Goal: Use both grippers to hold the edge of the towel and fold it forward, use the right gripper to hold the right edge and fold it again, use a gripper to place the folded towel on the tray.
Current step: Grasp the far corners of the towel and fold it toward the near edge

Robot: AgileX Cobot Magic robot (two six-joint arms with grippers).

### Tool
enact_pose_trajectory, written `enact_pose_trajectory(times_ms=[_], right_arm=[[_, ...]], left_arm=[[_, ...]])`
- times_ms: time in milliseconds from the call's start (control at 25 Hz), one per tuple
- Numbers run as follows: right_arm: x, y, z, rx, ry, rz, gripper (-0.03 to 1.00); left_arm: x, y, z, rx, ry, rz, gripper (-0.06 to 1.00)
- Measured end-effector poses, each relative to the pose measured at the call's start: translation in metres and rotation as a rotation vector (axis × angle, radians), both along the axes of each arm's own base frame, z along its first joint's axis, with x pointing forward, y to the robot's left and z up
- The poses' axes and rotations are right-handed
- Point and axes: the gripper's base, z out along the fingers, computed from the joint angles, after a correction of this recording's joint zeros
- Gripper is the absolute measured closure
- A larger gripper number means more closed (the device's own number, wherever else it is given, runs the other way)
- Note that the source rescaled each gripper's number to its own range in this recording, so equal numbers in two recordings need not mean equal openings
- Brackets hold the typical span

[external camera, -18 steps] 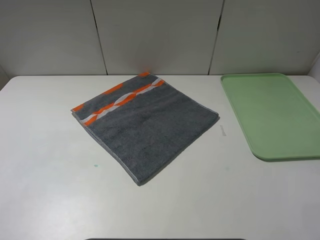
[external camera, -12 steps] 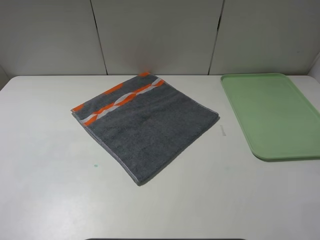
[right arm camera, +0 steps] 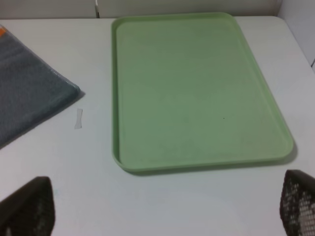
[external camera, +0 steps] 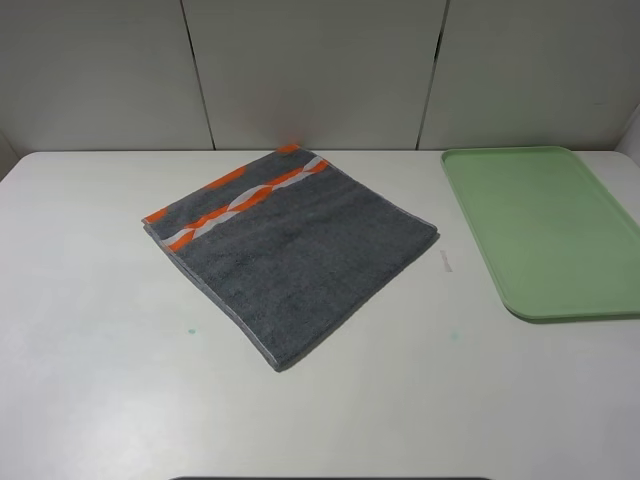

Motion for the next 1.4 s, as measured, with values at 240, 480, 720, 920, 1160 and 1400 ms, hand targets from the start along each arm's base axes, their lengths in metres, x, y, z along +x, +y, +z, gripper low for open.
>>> enact_pose_trajectory(times_ms=[240, 480, 720, 920, 1160, 1400], right_arm=[[0.0, 0.0, 0.0, 0.0, 0.0, 0.0, -0.03], [0.0, 0.0, 0.0, 0.0, 0.0, 0.0, -0.03], [0.0, 0.0, 0.0, 0.0, 0.0, 0.0, -0.03], [0.0, 0.0001, 0.0, 0.001, 0.0, 0.0, -0.03], [0.0, 0.0001, 0.0, 0.001, 0.0, 0.0, -0.03], [0.0, 0.0001, 0.0, 0.001, 0.0, 0.0, -0.03]], left_arm=[[0.0, 0.0, 0.0, 0.0, 0.0, 0.0, -0.04], [0.0, 0.0, 0.0, 0.0, 0.0, 0.0, -0.04], [0.0, 0.0, 0.0, 0.0, 0.0, 0.0, -0.04], [0.0, 0.0, 0.0, 0.0, 0.0, 0.0, -0.04], [0.0, 0.0, 0.0, 0.0, 0.0, 0.0, -0.04], [-0.0001, 0.0, 0.0004, 0.008, -0.002, -0.006, -0.04]])
